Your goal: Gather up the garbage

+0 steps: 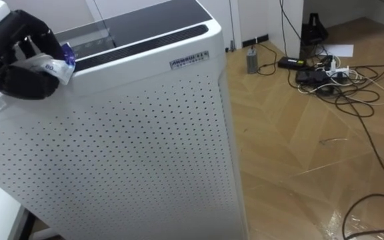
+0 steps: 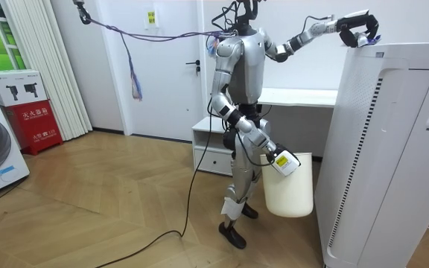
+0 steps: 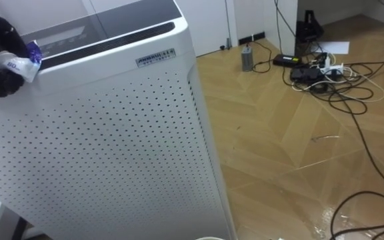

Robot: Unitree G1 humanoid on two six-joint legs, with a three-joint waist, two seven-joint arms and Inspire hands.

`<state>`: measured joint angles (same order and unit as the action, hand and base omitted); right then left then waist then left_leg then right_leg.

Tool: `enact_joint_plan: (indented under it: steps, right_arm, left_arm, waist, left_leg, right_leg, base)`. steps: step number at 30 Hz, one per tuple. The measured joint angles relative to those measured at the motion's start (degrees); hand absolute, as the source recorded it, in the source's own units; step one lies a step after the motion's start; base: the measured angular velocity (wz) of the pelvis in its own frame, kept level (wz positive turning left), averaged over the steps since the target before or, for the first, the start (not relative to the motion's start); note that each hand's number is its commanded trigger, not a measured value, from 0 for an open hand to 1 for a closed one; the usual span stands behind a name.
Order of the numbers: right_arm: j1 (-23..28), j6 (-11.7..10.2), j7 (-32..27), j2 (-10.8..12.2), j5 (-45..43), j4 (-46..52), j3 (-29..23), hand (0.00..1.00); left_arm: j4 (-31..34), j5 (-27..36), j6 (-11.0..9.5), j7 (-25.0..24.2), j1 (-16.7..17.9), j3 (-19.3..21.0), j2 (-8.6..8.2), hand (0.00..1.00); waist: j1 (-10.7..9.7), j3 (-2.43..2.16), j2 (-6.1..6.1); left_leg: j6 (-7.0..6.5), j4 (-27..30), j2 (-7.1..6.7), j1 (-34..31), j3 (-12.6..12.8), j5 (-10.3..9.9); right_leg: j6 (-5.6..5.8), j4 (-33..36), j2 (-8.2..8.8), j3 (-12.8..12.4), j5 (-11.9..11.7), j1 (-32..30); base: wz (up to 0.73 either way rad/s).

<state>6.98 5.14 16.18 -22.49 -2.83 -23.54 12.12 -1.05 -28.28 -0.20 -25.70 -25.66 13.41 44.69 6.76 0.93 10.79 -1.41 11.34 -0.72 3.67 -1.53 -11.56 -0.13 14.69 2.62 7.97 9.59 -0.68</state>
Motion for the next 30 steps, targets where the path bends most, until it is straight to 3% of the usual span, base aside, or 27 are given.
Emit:
enact_joint_plan:
  steps: [10, 13, 22, 25, 27, 30]
  right_arm:
    - [0.0, 0.0, -0.03, -0.14, -0.07, 0.5, 0.0, 1.0]
    - [0.0, 0.0, 0.0, -0.45, -0.02, 2.04, 0.0, 1.0]
    - [-0.28, -0.06, 0.06, -0.2, 2.73, 2.61, 0.24, 1.0]
    - [-0.26, -0.06, 0.09, 0.0, 3.57, 2.11, 0.46, 1.0]
    - [-0.26, -0.06, -0.55, 0.02, 4.69, 1.99, 1.3, 1.0]
    - [-0.27, -0.11, -0.52, -0.01, 5.21, 2.01, 2.47, 1.0]
  left_arm:
    - [0.03, -0.17, 0.48, -0.32, -0.05, -0.01, 0.04, 1.0]
    - [-0.05, 0.75, 0.88, -0.19, 0.24, -0.01, 0.05, 1.0]
    - [5.61, 2.62, 2.91, 1.26, 2.32, -0.54, -0.91, 1.0]
    - [11.18, 5.72, 2.92, 2.59, 5.73, -0.04, -2.35, 1.0]
    - [16.85, 9.19, 2.65, 3.61, 8.24, 0.12, -5.51, 1.0]
    - [21.62, 16.79, 1.28, 3.32, 12.17, -2.39, -8.3, 1.0]
  waist:
    - [-0.12, -0.18, 0.08]
    - [-0.13, -0.46, 0.45]
    - [-1.8, -0.09, -0.5]
    - [-1.98, -0.07, -1.15]
    - [-1.88, -0.17, -1.73]
    - [-1.67, -0.29, -2.3]
  left_leg:
    - [0.0, 0.01, -0.01, -0.02, 0.09, 0.0]
    - [0.0, 0.0, 0.02, 0.09, 0.08, 0.0]
    - [-0.02, 0.12, 0.06, 0.0, -0.07, 0.01]
    - [-0.02, 0.06, -0.08, 0.08, -0.15, 0.0]
    - [-0.03, -0.02, -0.11, 0.08, 0.02, 0.0]
    - [-0.03, -0.01, -0.09, 0.01, 0.03, 0.0]
  right_leg:
    - [0.0, 0.03, 0.04, 0.01, -0.01, 0.09]
    - [0.0, 0.04, 0.1, 0.05, -0.01, 0.14]
    - [0.28, -1.11, 0.37, 1.81, -0.11, 1.21]
    - [0.47, -1.54, 0.5, 2.34, -0.08, 1.68]
    - [0.6, -2.04, 0.77, 2.78, -0.16, 2.11]
    - [0.63, -2.11, 0.91, 3.02, -0.14, 2.1]
  base:
    - [0.0]
    - [0.0]
    - [0.11]
    - [0.08]
    - [0.09]
    - [0.03]
